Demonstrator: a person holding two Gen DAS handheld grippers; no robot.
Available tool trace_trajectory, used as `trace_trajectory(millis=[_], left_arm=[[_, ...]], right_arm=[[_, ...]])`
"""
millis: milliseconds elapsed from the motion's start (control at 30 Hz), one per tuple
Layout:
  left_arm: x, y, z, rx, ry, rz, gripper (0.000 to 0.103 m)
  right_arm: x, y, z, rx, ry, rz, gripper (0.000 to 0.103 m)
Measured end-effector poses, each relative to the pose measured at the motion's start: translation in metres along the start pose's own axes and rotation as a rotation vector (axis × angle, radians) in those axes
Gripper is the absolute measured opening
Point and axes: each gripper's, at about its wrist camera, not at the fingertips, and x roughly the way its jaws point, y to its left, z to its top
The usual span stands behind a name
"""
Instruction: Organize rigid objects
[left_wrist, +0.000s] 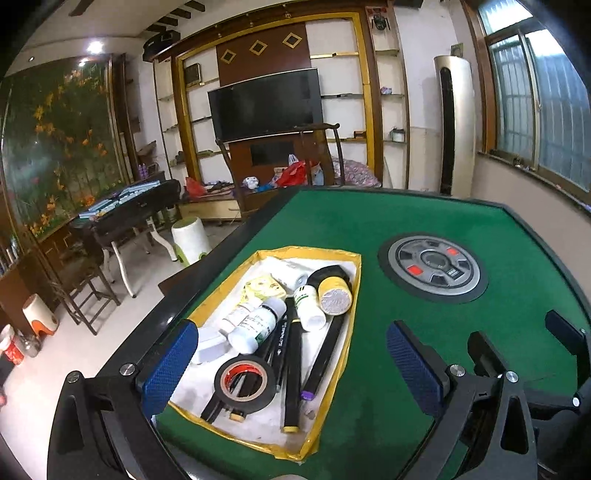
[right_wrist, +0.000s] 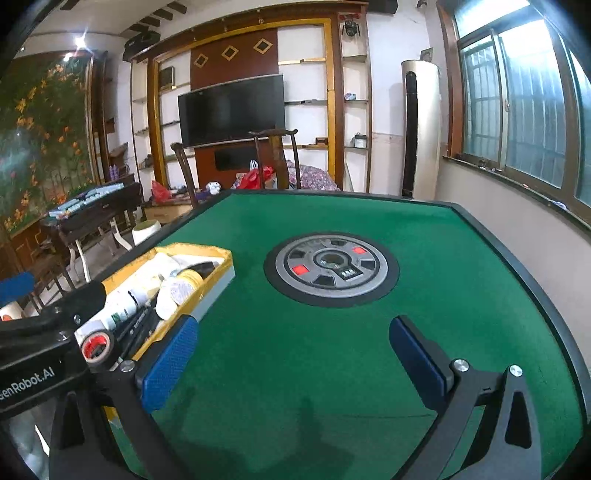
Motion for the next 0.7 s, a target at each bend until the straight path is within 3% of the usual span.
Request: trace_trajectory(millis=[700], left_arm=[[0.026,0.035,-0.01,-0.075,0.083,0.024,0.103]], right_arm=[[0.013,0.037,-0.013,-0.113,0.063,-0.027,0.103]])
